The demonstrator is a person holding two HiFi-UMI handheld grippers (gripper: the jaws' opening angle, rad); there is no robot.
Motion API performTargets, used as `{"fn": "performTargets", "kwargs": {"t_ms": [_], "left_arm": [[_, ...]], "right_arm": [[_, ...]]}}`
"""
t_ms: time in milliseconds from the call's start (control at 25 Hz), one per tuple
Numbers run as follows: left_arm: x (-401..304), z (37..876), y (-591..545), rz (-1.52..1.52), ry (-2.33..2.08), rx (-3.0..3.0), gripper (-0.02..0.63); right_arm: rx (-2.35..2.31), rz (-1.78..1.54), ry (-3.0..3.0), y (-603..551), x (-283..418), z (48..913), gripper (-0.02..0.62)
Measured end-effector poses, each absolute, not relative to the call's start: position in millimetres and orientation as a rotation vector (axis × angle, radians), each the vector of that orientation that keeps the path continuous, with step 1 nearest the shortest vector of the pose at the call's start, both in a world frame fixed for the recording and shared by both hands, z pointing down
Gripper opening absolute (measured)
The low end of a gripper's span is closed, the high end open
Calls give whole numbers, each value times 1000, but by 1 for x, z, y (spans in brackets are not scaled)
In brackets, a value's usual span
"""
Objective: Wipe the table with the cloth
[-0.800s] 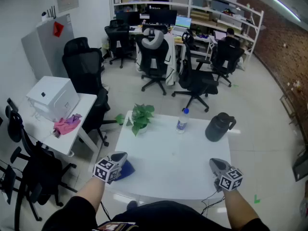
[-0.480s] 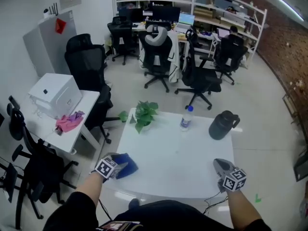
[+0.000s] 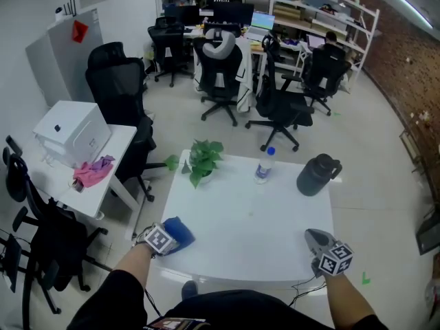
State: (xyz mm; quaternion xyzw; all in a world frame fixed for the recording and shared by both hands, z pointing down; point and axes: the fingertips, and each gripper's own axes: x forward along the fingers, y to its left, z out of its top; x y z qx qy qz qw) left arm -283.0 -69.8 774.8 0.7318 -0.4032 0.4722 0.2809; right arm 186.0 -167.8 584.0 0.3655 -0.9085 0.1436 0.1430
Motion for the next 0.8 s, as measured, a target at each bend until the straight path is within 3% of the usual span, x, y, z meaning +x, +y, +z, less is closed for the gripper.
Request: {"fn": "performTargets", "kwargs": {"t_ms": [160, 280, 400, 480, 800], "left_arm": [[-289, 781, -69, 1278, -1053, 1951, 377], [-287, 779, -74, 1271, -1042, 1973, 341], [-280, 776, -79, 1278, -1037, 2004, 156], [-273, 776, -81, 1305, -1012, 2022, 98], [-211, 728, -127, 1049, -1027, 2180, 81]], "right_arm": [[1057, 419, -2611, -166, 188, 587, 31], [1055, 430, -2605, -164, 188, 591, 31], [1043, 445, -2604, -161, 184, 594, 31], [1038, 443, -2608, -161, 181, 594, 31], [1063, 450, -2637, -165, 186, 590, 31]]}}
